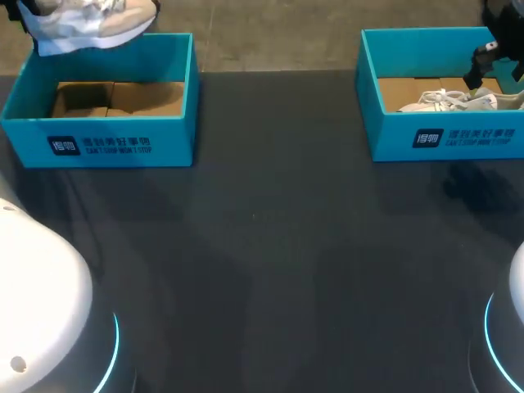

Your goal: Take the shoe out of the shoebox, open the shoe tongue, remove and reinsert the insole, then place the shoe into the shoebox

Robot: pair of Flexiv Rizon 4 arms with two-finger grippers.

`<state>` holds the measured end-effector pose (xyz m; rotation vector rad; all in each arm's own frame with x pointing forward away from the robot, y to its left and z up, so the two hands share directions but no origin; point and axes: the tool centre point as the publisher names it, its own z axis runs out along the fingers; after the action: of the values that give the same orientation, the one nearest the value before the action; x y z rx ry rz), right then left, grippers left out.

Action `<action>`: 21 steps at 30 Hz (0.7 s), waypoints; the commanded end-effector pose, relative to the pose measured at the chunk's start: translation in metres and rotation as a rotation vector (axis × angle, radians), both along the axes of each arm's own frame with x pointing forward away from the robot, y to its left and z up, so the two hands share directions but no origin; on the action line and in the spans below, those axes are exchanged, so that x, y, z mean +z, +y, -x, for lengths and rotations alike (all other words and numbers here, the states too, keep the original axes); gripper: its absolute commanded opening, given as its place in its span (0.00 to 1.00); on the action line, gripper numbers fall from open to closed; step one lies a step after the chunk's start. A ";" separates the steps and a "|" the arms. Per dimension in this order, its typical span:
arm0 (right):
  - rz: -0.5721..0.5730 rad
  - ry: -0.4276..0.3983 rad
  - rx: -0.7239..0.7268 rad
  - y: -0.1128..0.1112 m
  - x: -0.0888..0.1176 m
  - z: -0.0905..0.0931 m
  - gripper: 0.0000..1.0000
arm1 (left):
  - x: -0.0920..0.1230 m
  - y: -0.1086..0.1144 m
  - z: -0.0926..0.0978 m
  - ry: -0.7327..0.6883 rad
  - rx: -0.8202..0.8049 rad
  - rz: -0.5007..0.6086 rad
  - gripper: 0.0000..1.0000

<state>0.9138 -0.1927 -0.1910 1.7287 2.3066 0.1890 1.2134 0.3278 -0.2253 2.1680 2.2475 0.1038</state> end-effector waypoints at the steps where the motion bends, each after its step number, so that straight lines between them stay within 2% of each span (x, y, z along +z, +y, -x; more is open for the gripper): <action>1: 0.000 -0.001 0.000 0.000 0.000 0.000 1.00 | 0.026 0.003 0.017 -0.042 -0.003 0.017 0.00; 9: 0.000 -0.001 0.000 0.000 0.000 0.000 1.00 | 0.047 0.006 0.025 -0.087 -0.020 0.019 0.00; 21: 0.000 -0.001 0.000 0.000 0.000 0.000 1.00 | 0.047 0.006 0.025 -0.087 -0.020 0.019 0.00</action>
<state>0.9138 -0.1926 -0.1910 1.7286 2.3067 0.1890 1.1949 0.3365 -0.1783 2.1543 2.1920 0.1228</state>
